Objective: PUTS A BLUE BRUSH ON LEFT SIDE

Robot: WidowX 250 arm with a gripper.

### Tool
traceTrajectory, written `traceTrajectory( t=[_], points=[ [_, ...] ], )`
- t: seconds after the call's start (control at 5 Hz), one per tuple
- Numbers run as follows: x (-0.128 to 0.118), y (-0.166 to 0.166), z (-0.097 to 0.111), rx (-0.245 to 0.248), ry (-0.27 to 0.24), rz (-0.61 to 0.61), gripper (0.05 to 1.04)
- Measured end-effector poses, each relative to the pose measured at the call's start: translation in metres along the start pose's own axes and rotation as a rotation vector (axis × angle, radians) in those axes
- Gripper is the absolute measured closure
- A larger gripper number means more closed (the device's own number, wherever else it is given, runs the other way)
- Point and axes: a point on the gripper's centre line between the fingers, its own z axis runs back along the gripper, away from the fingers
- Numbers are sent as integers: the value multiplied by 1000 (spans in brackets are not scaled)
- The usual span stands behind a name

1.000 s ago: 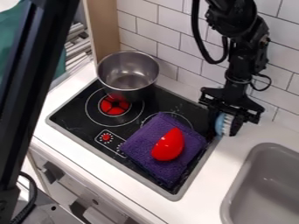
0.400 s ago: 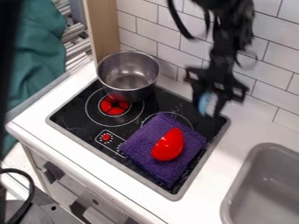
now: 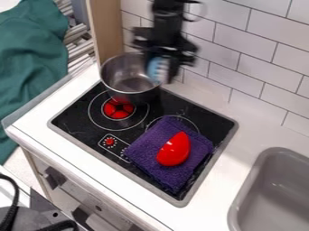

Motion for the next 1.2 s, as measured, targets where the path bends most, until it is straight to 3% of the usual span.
traceTrajectory(
  t=[0.2,0.4,0.6,0.8,1.0,1.2],
  points=[
    [-20,51,-10,-20,30,-47,595],
    [-34,76,-15,-37,35,-105,596],
    [-48,95,-36,-79,98,-210,596],
    [-61,109,-50,-140,117,-295,596],
    [-66,114,-61,-121,116,-321,596],
    [-67,114,-70,-138,115,-427,596]
  ],
)
